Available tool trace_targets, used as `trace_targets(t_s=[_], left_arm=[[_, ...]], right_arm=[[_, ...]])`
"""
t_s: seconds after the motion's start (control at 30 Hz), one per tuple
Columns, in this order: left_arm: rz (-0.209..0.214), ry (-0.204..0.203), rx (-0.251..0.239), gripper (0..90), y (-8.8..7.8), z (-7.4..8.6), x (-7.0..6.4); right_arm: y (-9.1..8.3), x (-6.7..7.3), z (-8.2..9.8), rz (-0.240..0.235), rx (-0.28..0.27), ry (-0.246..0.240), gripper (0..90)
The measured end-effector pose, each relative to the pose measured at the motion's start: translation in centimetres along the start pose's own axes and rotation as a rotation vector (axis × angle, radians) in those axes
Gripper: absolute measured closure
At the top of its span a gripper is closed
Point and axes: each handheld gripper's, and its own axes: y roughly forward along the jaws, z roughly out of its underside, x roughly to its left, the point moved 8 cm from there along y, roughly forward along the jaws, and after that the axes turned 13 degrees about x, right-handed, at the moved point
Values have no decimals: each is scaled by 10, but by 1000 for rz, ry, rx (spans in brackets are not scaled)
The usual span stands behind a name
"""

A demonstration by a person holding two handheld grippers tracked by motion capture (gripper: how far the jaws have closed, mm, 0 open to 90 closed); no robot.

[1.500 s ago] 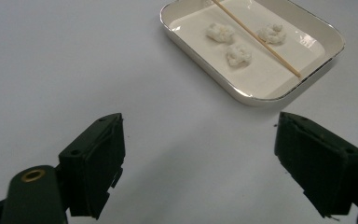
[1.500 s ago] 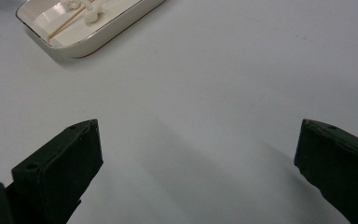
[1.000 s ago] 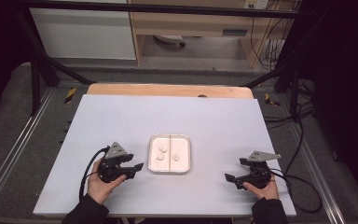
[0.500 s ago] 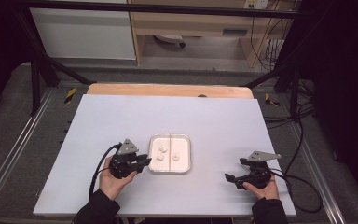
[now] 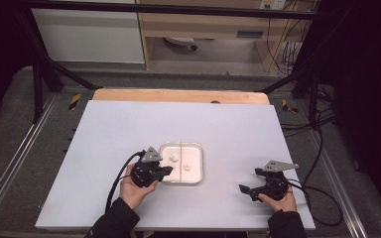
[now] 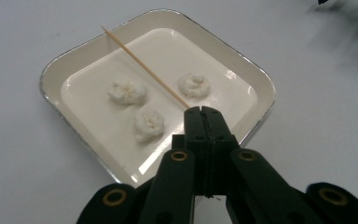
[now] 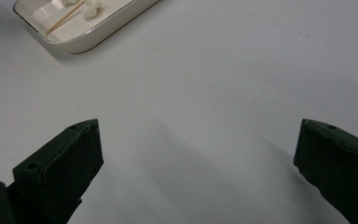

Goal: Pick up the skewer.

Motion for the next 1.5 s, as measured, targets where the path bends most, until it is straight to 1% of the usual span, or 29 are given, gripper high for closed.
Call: trace_targets(t_s=[0.17, 0.2, 0.23, 0.27, 0.37, 0.4, 0.6, 0.7, 0.87, 0.93, 1.07, 1.17, 1.2, 1.5], left_arm=[[8, 11, 22, 896, 12, -5, -6], [10, 11, 30, 896, 17, -6, -7], [10, 11, 30, 896, 17, -6, -7], [10, 11, 34, 897, 22, -8, -9], [8, 14, 48, 897, 27, -9, -9], [3, 12, 55, 897, 31, -9, -9], [1, 12, 69, 897, 40, -11, -11], [-1, 22, 83, 897, 46, -11, -13], [3, 24, 88, 897, 49, -11, -14], [-1, 27, 100, 897, 50, -10, -14], [-9, 31, 104, 897, 51, -9, -13], [-10, 30, 110, 897, 51, -8, -13], [-16, 37, 117, 897, 50, -8, -12], [-32, 34, 123, 897, 45, -2, -7]], right_arm=[[0, 0, 0, -1, 1, -2, 16], [0, 0, 0, -1, 1, -1, 16], [0, 0, 0, -1, 0, -2, 16], [0, 0, 0, 0, 0, -2, 16], [0, 0, 0, -1, 0, -2, 16], [0, 0, 0, 0, 0, -3, 16], [0, 0, 0, -1, 4, -4, 16], [0, 0, 0, -2, 0, -3, 16], [0, 0, 0, -2, 3, -5, 16], [0, 0, 0, -1, 1, -5, 16], [0, 0, 0, -4, 2, -4, 16], [0, 0, 0, -2, 3, -5, 16], [0, 0, 0, -3, 4, -6, 16], [0, 0, 0, -4, 5, -5, 16]])
